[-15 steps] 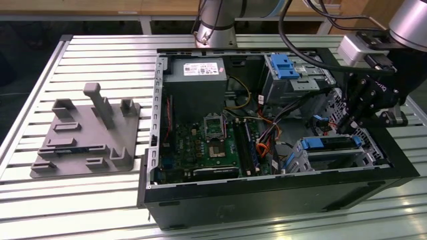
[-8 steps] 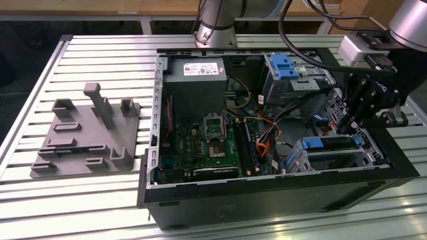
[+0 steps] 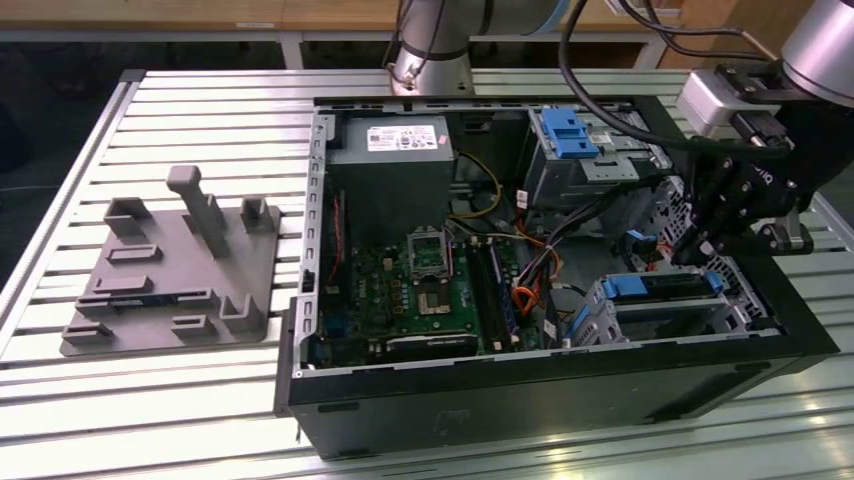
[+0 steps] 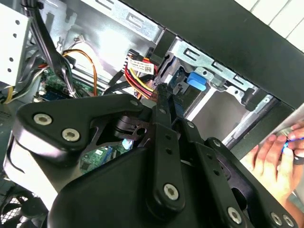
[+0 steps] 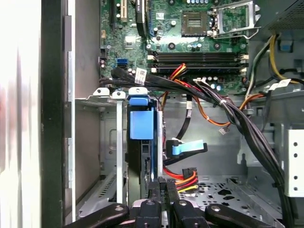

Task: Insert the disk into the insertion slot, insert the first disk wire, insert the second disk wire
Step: 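Insert the first disk wire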

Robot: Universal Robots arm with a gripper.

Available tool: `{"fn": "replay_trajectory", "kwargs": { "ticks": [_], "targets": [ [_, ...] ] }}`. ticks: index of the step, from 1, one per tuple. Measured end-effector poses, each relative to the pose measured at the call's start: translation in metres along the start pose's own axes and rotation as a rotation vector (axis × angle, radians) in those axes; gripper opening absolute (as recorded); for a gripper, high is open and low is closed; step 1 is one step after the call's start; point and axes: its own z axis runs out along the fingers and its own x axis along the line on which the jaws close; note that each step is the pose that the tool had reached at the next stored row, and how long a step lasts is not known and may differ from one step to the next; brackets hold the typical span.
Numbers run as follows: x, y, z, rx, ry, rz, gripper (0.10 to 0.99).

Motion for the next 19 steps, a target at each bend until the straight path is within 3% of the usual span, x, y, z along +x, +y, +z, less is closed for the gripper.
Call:
{"fn": "replay_trajectory", "kwargs": {
  "ticks": [19],
  "targets": [
    [0.0066,-0.0004,0.0002,0.000,-0.0021,0.000,0.169]
  ]
}}
